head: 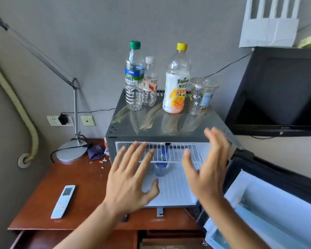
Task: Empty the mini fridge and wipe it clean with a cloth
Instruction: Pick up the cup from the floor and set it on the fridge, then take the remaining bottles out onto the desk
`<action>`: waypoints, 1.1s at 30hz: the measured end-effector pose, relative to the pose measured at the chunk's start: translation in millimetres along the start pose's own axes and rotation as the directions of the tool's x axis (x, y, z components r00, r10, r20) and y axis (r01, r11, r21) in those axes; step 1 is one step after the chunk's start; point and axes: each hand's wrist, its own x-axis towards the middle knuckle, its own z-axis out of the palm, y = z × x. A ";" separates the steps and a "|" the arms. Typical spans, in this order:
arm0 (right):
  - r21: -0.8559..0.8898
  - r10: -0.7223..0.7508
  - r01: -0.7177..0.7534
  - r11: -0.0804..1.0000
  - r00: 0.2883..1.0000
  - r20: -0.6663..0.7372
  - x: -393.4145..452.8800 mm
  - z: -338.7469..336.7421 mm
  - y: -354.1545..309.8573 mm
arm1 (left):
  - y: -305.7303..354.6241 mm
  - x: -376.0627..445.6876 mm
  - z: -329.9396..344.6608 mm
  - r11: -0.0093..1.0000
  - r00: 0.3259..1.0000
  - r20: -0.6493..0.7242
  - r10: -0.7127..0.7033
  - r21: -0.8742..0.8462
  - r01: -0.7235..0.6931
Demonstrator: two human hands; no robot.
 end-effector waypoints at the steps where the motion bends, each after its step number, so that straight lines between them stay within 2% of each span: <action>1: -0.015 0.014 -0.013 1.000 0.998 0.059 -29.7 0.4 -2.7 | 2.7 -16.9 4.7 1.000 1.000 0.014 0.008 -0.010 -0.008; 5: -0.134 0.156 -0.120 0.984 0.940 0.303 -124.6 10.2 1.3 | 5.3 -74.7 30.2 0.999 0.981 0.187 -0.046 -0.013 0.050; 9: -0.269 0.268 -0.155 0.951 0.846 0.461 -183.4 22.3 18.4 | 4.1 -115.1 55.4 0.994 0.912 0.396 -0.109 0.039 0.102; 11: -0.323 0.351 -0.202 0.925 0.782 0.515 -200.1 32.6 28.5 | 3.6 -127.6 66.6 0.990 0.862 0.487 -0.138 0.071 0.118; 14: -0.408 0.468 -0.253 0.877 0.640 0.610 -210.5 56.6 49.2 | 4.7 -140.0 79.3 0.989 0.805 0.575 -0.145 0.111 0.098; 17: -0.501 0.540 -0.219 0.837 0.479 0.692 -205.1 88.0 70.2 | 6.6 -148.7 85.8 0.989 0.791 0.595 -0.140 0.123 0.083; 20: -0.521 0.546 -0.175 0.835 0.374 0.750 -193.4 119.2 87.8 | 4.6 -155.1 88.8 0.989 0.803 0.580 -0.137 0.130 0.074; 24: -0.537 0.544 -0.114 0.836 0.300 0.784 -175.8 153.8 104.0 | -5.4 -158.7 89.9 0.983 0.801 0.578 -0.156 0.167 0.072; 27: -0.549 0.551 -0.094 0.830 0.287 0.783 -164.0 175.3 113.6 | -13.3 -155.5 91.6 0.979 0.794 0.582 -0.176 0.189 0.078; 33: -0.566 0.596 -0.194 0.802 0.190 0.780 -145.3 206.8 123.5 | -20.3 -153.6 98.1 0.968 0.786 0.577 -0.221 0.225 0.107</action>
